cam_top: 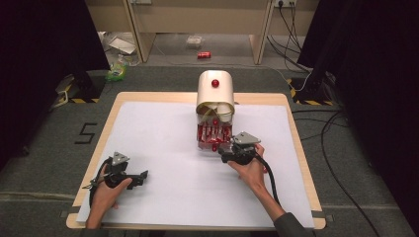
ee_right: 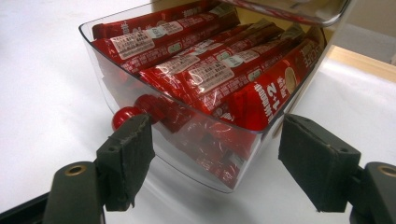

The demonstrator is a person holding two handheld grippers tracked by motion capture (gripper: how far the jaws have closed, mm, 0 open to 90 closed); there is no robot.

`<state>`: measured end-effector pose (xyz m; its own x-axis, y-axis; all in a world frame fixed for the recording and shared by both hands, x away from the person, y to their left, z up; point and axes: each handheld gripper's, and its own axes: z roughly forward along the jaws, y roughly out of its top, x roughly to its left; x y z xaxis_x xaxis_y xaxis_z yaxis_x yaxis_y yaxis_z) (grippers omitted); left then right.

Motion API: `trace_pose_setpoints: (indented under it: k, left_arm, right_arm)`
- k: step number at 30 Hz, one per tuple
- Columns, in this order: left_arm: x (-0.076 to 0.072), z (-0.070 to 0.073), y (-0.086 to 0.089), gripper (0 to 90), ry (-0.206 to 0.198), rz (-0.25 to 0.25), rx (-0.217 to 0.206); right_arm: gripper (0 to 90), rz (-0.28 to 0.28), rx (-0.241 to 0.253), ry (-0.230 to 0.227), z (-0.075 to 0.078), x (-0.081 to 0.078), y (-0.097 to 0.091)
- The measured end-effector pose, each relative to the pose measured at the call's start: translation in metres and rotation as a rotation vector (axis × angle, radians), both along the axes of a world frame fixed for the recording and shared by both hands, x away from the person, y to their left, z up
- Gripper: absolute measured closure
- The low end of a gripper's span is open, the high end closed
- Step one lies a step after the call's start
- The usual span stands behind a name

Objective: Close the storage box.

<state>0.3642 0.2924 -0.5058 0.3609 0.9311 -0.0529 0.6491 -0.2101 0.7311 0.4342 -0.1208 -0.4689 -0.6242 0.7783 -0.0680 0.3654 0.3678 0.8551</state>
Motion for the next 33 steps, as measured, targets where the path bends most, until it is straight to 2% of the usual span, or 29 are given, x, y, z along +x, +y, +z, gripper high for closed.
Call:
trace_pose_setpoints:
  k: [13,33]
  left_arm:
    - [0.0,0.0,-0.001,0.0,-0.001,-0.001,0.009]
    - [0.0,0.0,-0.001,0.0,-0.001,-0.001,0.01]
  right_arm:
    - [26.6,-0.007,0.001,-0.003,0.0,0.009,0.001]
    - [26.4,-0.014,0.002,-0.001,0.0,0.014,0.001]
